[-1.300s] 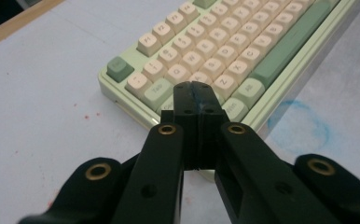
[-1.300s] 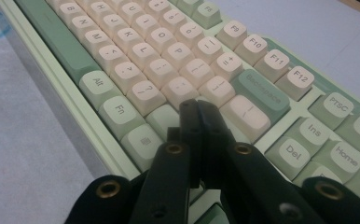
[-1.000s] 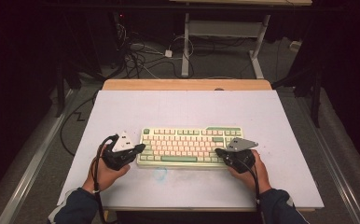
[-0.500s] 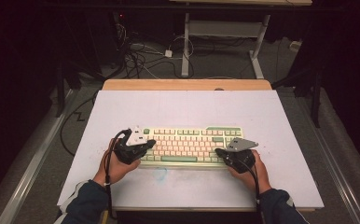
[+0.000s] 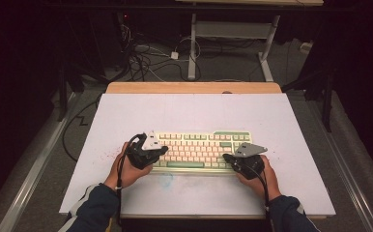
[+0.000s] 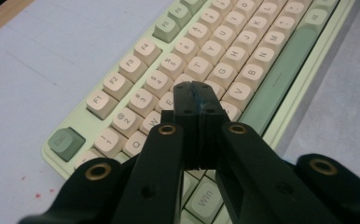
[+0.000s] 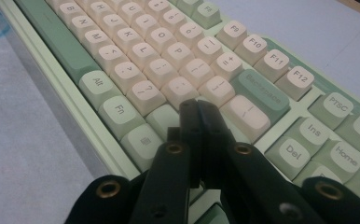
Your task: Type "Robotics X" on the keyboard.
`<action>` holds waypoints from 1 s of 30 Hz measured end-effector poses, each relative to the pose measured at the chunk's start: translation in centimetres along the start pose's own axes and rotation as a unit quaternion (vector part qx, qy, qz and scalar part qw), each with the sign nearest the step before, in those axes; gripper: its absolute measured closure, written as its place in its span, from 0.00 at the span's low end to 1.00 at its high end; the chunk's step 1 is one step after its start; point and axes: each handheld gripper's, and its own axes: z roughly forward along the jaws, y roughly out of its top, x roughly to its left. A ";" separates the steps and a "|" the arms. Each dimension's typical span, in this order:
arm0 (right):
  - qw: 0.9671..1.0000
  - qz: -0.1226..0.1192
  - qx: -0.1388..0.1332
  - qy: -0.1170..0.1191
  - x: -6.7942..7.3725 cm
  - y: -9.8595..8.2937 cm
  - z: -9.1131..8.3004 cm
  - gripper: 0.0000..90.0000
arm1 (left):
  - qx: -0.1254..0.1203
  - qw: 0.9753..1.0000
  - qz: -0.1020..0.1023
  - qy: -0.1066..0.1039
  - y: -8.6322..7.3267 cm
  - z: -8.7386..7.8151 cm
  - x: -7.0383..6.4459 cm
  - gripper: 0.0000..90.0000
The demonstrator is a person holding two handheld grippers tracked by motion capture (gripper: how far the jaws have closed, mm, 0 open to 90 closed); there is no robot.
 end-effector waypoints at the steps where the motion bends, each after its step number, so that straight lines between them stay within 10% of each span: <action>1: 1.000 0.000 0.000 0.000 0.0 0.0 0.0 1.00 | 0.006 1.000 0.001 -0.001 -0.2 0.3 -0.1 0.96; 30: 1.000 -0.004 -0.001 0.000 0.1 0.0 0.0 1.00 | 0.037 0.999 0.022 0.002 -2.0 1.6 -0.5 0.96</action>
